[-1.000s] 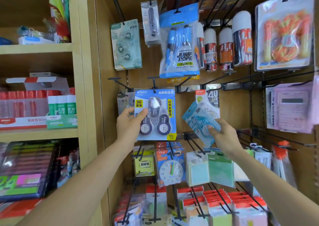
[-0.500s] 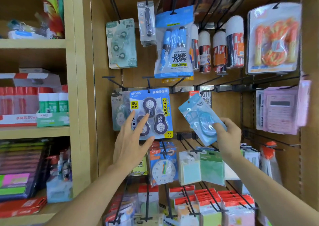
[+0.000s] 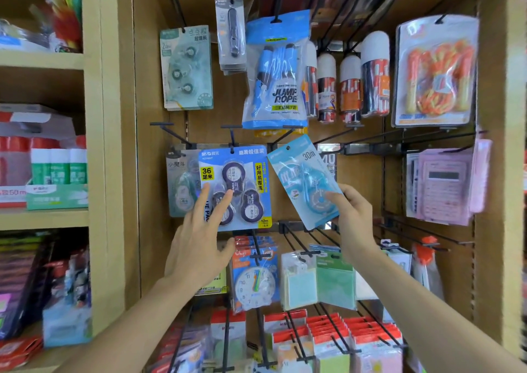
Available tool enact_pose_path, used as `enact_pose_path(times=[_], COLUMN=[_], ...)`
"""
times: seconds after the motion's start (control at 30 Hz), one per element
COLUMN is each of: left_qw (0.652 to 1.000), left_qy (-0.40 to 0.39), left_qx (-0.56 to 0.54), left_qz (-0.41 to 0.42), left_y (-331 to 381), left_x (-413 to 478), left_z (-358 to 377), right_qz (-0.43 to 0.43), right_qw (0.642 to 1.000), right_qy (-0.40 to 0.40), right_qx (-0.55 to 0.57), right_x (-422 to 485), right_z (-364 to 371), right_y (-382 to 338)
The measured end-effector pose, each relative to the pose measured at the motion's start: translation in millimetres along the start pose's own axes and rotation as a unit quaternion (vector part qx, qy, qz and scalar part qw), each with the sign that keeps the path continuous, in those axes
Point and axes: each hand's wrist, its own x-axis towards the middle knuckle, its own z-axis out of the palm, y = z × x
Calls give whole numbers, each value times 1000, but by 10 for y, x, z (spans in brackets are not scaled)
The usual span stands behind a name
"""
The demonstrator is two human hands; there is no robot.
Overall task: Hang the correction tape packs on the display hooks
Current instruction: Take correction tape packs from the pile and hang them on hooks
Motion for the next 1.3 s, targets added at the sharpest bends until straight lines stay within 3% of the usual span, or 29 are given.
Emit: enact_pose_path(times=[0.17, 0.47, 0.93, 1.07, 1.3], left_qw=[1000, 999, 999, 999, 997], left_qy=[-20, -37, -42, -44, -73], left_qx=[14, -7, 18, 22, 30], left_qz=[9, 1, -14, -11, -3], left_y=[-5, 77, 89, 57, 30], left_x=[-10, -17, -19, -5, 27], left_z=[29, -37, -26, -19, -62], right_qz=[-3, -31, 90, 50, -57], right_qw=[1000, 971, 939, 920, 934], right_qy=[11, -29, -28, -17, -54], right_qx=[-25, -237, -332, -388, -349], right_x=[47, 371, 1108, 1056, 296], right_z=[-21, 13, 375, 229, -57], right_y=[60, 143, 655, 582, 204])
